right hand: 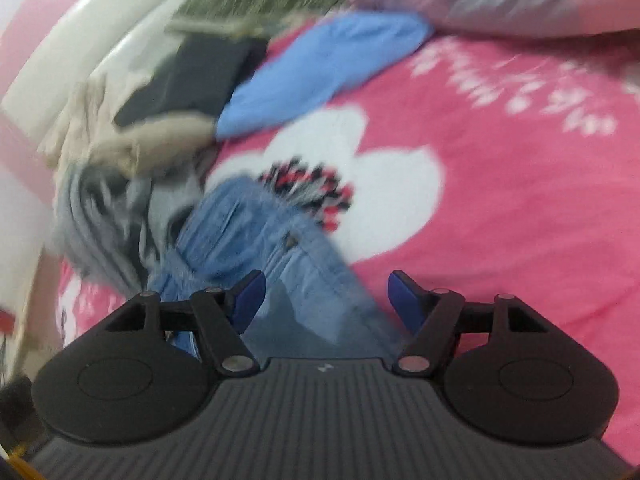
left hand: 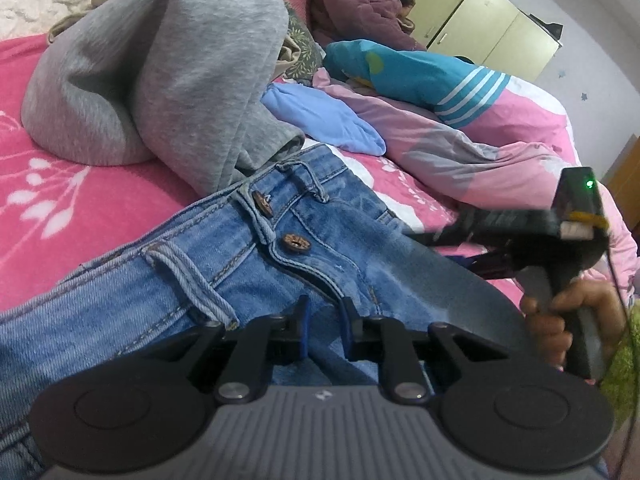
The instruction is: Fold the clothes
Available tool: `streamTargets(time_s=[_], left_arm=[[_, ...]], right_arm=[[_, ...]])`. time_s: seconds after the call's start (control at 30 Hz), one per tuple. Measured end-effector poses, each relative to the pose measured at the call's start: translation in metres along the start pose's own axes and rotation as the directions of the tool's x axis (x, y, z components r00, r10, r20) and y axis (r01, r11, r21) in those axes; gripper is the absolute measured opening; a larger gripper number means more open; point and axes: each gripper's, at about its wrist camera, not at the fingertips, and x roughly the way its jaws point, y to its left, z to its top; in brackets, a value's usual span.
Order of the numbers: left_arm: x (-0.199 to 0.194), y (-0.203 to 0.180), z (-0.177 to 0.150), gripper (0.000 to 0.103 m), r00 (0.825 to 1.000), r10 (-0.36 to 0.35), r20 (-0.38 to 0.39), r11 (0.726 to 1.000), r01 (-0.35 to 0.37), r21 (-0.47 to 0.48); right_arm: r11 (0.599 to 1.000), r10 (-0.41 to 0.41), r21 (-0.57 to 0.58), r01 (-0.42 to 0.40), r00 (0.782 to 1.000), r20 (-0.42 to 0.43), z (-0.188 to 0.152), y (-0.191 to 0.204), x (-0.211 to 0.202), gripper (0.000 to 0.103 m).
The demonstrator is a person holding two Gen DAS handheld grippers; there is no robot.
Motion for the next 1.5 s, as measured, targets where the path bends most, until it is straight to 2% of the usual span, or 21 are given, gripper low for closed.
streamTargets(time_s=[0.07,0.1,0.13,0.2,0.3,0.4,0.47,0.6,0.7,0.77,0.8,0.9,0.93,1.0,1.13,1.23,1.3,1.4,1.47,1.5], left_arm=[[-0.001,-0.001,0.0,0.017,1.0,0.006,0.003,1.0,-0.006,0.006],[-0.001,-0.001,0.0,0.017,1.0,0.009,0.004,1.0,-0.009,0.009],[-0.002,-0.001,-0.001,0.017,1.0,0.013,0.005,1.0,-0.013,0.012],[-0.002,-0.002,0.0,0.017,1.0,0.018,0.007,1.0,-0.018,0.018],[-0.003,-0.002,-0.001,0.017,1.0,0.023,0.009,0.999,-0.023,0.024],[-0.004,-0.002,-0.001,0.017,1.0,0.027,0.011,0.999,-0.027,0.032],[-0.003,-0.002,-0.001,0.017,1.0,0.028,0.012,0.999,-0.028,0.034],[-0.002,-0.001,0.0,0.017,1.0,0.028,0.013,0.999,-0.029,0.038],[-0.004,-0.003,0.0,0.017,0.999,0.039,0.019,0.998,-0.04,0.049],[-0.009,-0.007,-0.002,0.019,0.998,0.053,0.042,0.996,-0.056,0.063],[-0.012,-0.009,-0.003,0.023,0.997,0.061,0.054,0.995,-0.064,0.07],[-0.02,-0.016,-0.007,0.026,0.991,0.093,0.099,0.99,-0.103,0.101],[-0.022,-0.018,-0.007,0.026,0.988,0.107,0.111,0.987,-0.119,0.106],[-0.021,-0.015,-0.006,0.026,0.985,0.129,0.112,0.986,-0.14,0.094],[-0.013,-0.003,-0.002,0.022,0.986,0.15,0.07,0.988,-0.153,0.035],[-0.016,-0.004,-0.001,0.023,0.989,0.13,0.074,0.99,-0.133,0.045],[-0.018,-0.006,-0.001,0.027,0.99,0.115,0.078,0.991,-0.12,0.054],[-0.02,-0.008,-0.001,0.032,0.992,0.094,0.084,0.993,-0.1,0.068],[-0.022,-0.01,-0.001,0.037,0.993,0.079,0.088,0.993,-0.086,0.077],[-0.023,-0.01,-0.001,0.048,0.993,0.072,0.09,0.993,-0.08,0.082]], right_arm=[[0.994,-0.067,-0.08,0.068,0.998,0.015,-0.008,0.016,0.001,0.025],[0.989,-0.087,-0.116,0.092,0.995,0.049,-0.008,0.024,-0.005,0.014],[0.982,-0.102,-0.149,0.114,0.991,0.088,-0.008,0.033,-0.013,0.01],[0.964,-0.127,-0.212,0.162,0.978,0.168,-0.007,0.05,-0.028,0.008],[0.905,-0.18,-0.336,0.261,0.95,0.254,-0.006,0.078,-0.034,0.006],[0.838,-0.239,-0.412,0.358,0.919,0.313,-0.009,0.089,-0.016,0.006],[0.818,-0.269,-0.416,0.397,0.904,0.333,-0.008,0.085,0.0,0.0],[0.856,-0.346,-0.313,0.412,0.905,0.247,-0.008,0.049,0.041,0.0],[0.877,-0.337,-0.257,0.406,0.901,0.275,-0.006,0.049,0.029,0.003],[0.903,-0.266,-0.26,0.343,0.919,0.29,-0.007,0.058,0.013,0.004],[0.914,-0.227,-0.264,0.308,0.927,0.298,-0.007,0.063,0.004,0.004],[0.939,-0.106,-0.278,0.2,0.941,0.321,-0.009,0.077,-0.021,0.005],[0.947,-0.057,-0.287,0.144,0.955,0.291,-0.008,0.082,-0.023,0.006],[0.95,-0.01,-0.303,0.078,0.975,0.22,-0.008,0.091,-0.01,0.006],[0.949,-0.057,-0.307,0.077,0.996,0.075,-0.005,0.096,0.048,0.006],[0.96,-0.067,-0.267,0.089,0.994,0.092,-0.003,0.094,0.07,0.003],[0.969,-0.064,-0.233,0.081,0.995,0.079,0.004,0.093,0.063,0.004],[0.968,-0.121,-0.205,0.143,0.986,0.116,0.003,0.086,0.021,0.013],[0.975,-0.137,-0.151,0.165,0.974,0.179,-0.005,0.074,-0.028,0.031],[0.978,-0.148,-0.112,0.175,0.966,0.214,-0.01,0.065,-0.058,0.035]])
